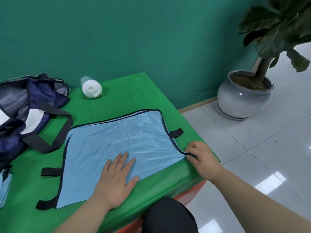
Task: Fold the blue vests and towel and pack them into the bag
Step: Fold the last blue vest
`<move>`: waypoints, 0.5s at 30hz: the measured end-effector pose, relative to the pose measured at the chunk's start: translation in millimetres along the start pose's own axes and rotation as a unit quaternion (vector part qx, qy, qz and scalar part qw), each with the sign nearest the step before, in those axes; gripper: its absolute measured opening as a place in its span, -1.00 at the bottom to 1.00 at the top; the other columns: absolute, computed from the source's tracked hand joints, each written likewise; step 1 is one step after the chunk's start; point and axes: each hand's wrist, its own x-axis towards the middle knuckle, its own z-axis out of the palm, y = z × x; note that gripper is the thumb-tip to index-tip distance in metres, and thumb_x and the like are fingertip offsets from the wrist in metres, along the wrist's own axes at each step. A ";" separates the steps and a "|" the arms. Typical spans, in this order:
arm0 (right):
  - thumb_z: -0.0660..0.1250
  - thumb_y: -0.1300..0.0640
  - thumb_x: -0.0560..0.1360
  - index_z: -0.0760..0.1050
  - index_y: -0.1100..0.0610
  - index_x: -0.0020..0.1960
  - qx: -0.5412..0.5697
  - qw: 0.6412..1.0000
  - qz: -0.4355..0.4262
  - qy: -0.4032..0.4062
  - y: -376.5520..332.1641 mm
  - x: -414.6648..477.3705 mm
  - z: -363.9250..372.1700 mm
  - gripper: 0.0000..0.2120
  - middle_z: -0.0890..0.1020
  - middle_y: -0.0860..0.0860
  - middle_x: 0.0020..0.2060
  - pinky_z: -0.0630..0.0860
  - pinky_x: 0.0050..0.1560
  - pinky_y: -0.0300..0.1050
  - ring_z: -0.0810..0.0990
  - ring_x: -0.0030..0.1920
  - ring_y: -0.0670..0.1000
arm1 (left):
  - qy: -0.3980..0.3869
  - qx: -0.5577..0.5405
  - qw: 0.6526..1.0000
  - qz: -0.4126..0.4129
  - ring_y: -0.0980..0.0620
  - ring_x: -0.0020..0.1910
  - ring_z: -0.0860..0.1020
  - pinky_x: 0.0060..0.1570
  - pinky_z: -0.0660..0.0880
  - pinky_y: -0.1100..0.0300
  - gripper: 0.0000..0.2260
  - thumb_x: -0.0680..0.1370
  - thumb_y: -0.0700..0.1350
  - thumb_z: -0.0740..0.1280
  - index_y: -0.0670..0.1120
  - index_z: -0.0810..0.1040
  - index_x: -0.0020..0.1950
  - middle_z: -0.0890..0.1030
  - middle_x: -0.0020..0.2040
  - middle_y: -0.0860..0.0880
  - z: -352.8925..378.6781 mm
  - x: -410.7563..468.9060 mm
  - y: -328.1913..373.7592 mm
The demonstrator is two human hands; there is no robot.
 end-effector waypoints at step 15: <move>0.20 -0.05 0.55 0.51 0.02 0.30 -0.065 0.996 -0.063 0.021 -38.7 -6.2 2.0 -0.63 0.47 -0.02 0.35 0.19 0.51 0.22 0.30 0.48 0.08 | 0.003 -0.017 1.000 -0.003 0.13 0.59 -0.21 0.52 -0.30 0.03 -0.19 0.45 0.48 -0.39 0.18 0.01 0.62 -0.11 0.63 0.11 0.2 -2.3 2.5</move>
